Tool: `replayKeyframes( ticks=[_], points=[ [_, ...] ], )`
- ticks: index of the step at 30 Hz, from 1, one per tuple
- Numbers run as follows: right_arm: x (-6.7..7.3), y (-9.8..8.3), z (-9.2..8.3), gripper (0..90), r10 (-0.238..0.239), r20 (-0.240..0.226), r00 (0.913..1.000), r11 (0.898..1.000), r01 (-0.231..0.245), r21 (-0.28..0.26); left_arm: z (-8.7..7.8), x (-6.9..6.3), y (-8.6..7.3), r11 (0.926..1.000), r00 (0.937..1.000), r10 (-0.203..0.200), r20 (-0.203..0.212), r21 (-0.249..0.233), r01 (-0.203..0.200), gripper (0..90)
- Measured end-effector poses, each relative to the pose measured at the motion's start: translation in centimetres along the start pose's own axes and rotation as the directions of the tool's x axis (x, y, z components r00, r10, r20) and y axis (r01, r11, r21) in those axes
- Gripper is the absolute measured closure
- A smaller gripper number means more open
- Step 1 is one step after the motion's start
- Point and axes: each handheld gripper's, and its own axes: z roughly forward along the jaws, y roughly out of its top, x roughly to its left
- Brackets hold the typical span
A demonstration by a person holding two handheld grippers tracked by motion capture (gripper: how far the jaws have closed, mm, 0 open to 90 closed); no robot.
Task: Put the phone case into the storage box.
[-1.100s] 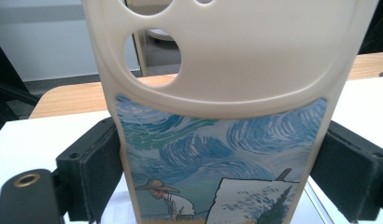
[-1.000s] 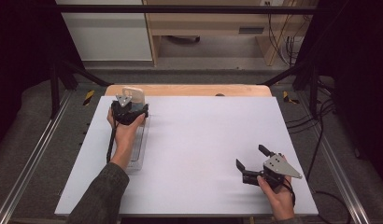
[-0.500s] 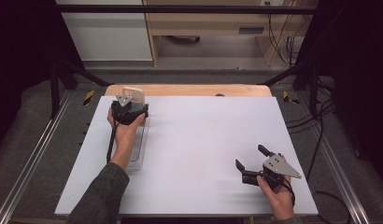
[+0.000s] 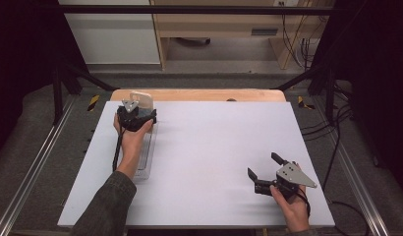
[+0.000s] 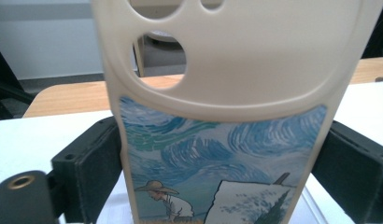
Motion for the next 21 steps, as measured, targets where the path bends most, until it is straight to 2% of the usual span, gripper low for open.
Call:
replayKeyframes(
  ticks=[10,14,16,21],
  points=[
    [0.01,0.0,0.0,2.4,0.001,-0.001,1.0,1.0,-0.001,-0.001,-0.19,0.01,0.23,0.9991,0.9998,-0.018,0.003,-0.039,0.018,3.3],
    [0.01,0.0,-0.01,2.4,0.001,-0.001,1.0,1.0,-0.001,-0.001,-0.27,-0.08,0.32,0.9989,1.0,-0.008,-0.004,-0.047,0.008,3.7],
    [0.01,0.01,-0.03,2.4,0.003,-0.001,1.0,1.0,-0.003,0.0,-0.24,-0.18,0.31,0.9989,0.9999,-0.008,-0.011,-0.045,0.007,5.5],
    [0.02,-0.01,0.01,2.4,0.001,-0.003,1.0,1.0,-0.001,0.001,-0.51,-0.46,0.49,0.9983,0.9995,0.022,-0.024,-0.054,-0.023,12.9]
  ],
)
